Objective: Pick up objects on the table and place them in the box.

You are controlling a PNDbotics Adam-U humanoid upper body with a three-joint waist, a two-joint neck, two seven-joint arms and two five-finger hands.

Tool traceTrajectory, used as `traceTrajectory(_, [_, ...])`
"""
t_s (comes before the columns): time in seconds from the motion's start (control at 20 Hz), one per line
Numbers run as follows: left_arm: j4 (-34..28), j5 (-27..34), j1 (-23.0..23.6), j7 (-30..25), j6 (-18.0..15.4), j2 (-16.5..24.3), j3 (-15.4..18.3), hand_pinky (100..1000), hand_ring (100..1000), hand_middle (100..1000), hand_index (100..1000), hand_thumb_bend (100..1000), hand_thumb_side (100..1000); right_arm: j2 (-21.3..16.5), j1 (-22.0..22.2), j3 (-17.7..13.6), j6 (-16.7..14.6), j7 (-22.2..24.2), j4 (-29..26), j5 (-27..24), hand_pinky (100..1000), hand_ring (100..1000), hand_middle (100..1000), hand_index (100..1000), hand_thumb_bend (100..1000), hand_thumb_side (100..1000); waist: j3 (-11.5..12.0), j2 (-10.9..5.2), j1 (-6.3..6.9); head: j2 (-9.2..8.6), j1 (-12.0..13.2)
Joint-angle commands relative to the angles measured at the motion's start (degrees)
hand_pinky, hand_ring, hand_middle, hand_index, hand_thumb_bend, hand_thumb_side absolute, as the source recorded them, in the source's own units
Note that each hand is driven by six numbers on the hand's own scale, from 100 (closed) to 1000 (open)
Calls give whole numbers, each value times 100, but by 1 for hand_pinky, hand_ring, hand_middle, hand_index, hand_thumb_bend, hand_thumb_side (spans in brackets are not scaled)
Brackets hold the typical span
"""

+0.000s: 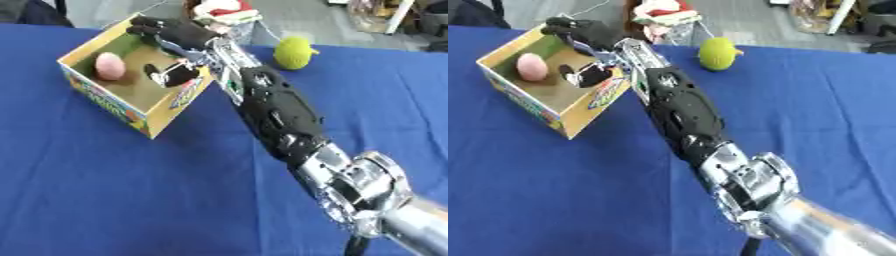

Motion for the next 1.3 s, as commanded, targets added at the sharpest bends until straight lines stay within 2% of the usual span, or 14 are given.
traceTrajectory(0.05, [-90,-29,-46,-34,-4,26,23,460,587,563,739,279,349,-155,-149,-70,-2,-51,-168,-121,892,917,1000,1000,100,292,-27,-93,40,-58,24])
traceTrajectory(0.35, [-64,-70,-12,-52,6,56,62,461,590,566,741,287,355,-533,-248,-347,245,18,-436,-695,899,918,1000,1000,100,268,-197,-59,48,-58,97])
traceTrajectory(0.6, [-46,-123,20,-63,13,88,96,459,591,567,743,293,363,-1017,-280,-696,649,14,-379,-1169,900,911,987,1000,100,295,-354,-36,53,-85,124])
traceTrajectory(0.9, [-22,-187,48,-59,17,109,133,459,593,569,743,297,365,-1437,-198,-809,1168,-30,-65,-1595,898,908,978,1000,100,352,-469,-15,56,-144,135])
traceTrajectory(1.15, [-21,-215,56,-60,16,117,152,458,594,570,743,299,366,-1634,-56,-925,1591,-181,547,-1521,894,903,971,1000,100,435,-529,-1,73,-264,88])
traceTrajectory(1.25, [-20,-221,58,-67,15,116,152,458,594,570,743,299,366,-1668,-46,-931,1697,-291,760,-1505,894,903,971,1000,100,435,-535,-1,74,-289,74])
traceTrajectory(1.3, [-21,-223,58,-68,14,118,155,458,594,571,743,299,367,-1681,-40,-932,1716,-327,823,-1499,894,903,969,1000,100,475,-545,3,75,-301,73])
